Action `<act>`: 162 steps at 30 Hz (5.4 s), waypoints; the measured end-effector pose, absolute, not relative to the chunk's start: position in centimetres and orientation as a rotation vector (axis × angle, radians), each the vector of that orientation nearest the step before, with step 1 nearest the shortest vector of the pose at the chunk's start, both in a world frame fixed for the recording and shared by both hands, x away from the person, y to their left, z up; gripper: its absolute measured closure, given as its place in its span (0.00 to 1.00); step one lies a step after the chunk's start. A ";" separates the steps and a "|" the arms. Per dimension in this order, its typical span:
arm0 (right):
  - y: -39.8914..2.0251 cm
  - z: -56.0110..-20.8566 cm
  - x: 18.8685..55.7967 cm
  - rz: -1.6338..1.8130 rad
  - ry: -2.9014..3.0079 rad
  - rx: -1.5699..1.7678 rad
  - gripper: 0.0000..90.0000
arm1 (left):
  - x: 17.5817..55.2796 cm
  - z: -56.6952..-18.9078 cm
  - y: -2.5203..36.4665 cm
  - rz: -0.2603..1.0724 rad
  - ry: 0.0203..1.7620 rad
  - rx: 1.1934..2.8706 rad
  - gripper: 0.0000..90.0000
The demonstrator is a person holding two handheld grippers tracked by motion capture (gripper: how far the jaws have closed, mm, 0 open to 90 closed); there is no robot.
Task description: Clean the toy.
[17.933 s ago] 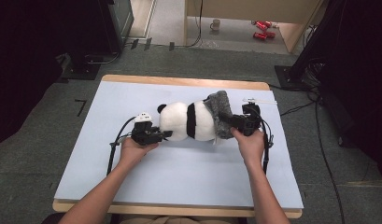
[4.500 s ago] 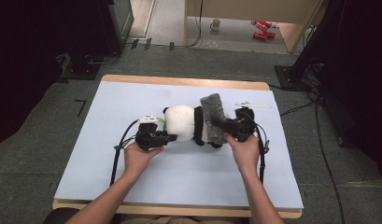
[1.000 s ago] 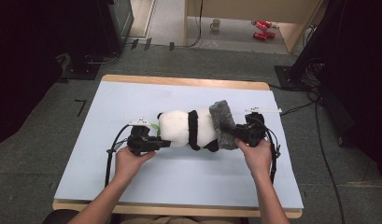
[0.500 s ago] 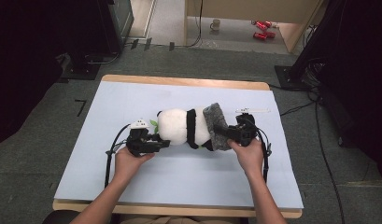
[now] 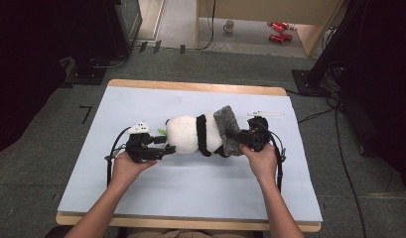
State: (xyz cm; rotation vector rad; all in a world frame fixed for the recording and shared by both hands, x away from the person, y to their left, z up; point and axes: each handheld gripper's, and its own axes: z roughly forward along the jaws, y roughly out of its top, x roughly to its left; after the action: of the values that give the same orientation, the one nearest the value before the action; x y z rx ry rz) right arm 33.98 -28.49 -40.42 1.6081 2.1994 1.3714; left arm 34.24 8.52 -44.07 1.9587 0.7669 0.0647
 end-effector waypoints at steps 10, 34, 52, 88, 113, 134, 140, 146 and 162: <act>-28.3 -40.2 34.4 1.368 2.200 1.611 0.84 | 34.5 -44.1 7.8 0.072 0.637 2.039 0.27; -27.1 -39.3 36.4 1.417 2.101 1.600 0.76 | 36.4 -46.3 6.1 0.290 0.732 1.973 0.31; -22.5 -35.6 33.6 1.502 2.247 1.444 0.85 | 35.6 -43.2 5.9 -0.048 0.949 1.913 0.71; -21.7 -38.9 33.9 1.304 2.392 1.457 0.86 | 35.8 -44.2 5.8 -0.103 0.965 1.906 0.68; -28.8 -37.7 34.2 1.383 2.194 1.634 0.86 | 36.4 -44.2 6.0 -0.130 0.977 1.890 0.68; -25.0 -35.1 32.6 1.437 2.226 1.499 0.86 | 35.9 -44.1 5.6 -0.080 0.983 1.880 0.69; -21.0 -36.4 32.7 1.439 2.336 1.422 0.86 | 35.5 -44.0 5.4 -0.072 0.987 1.873 0.69; -18.4 -38.5 33.1 1.404 2.415 1.406 0.85 | 34.6 -43.6 4.9 -0.056 0.978 1.884 0.69; -23.9 -37.7 34.4 1.322 2.317 1.469 0.87 | 35.5 -44.1 5.8 -0.092 0.981 1.895 0.71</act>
State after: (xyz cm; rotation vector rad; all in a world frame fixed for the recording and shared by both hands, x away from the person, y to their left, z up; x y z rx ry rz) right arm 34.37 -23.88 -37.71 1.4685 2.3165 1.3223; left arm 35.46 5.78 -44.08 1.8945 0.9811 -0.0923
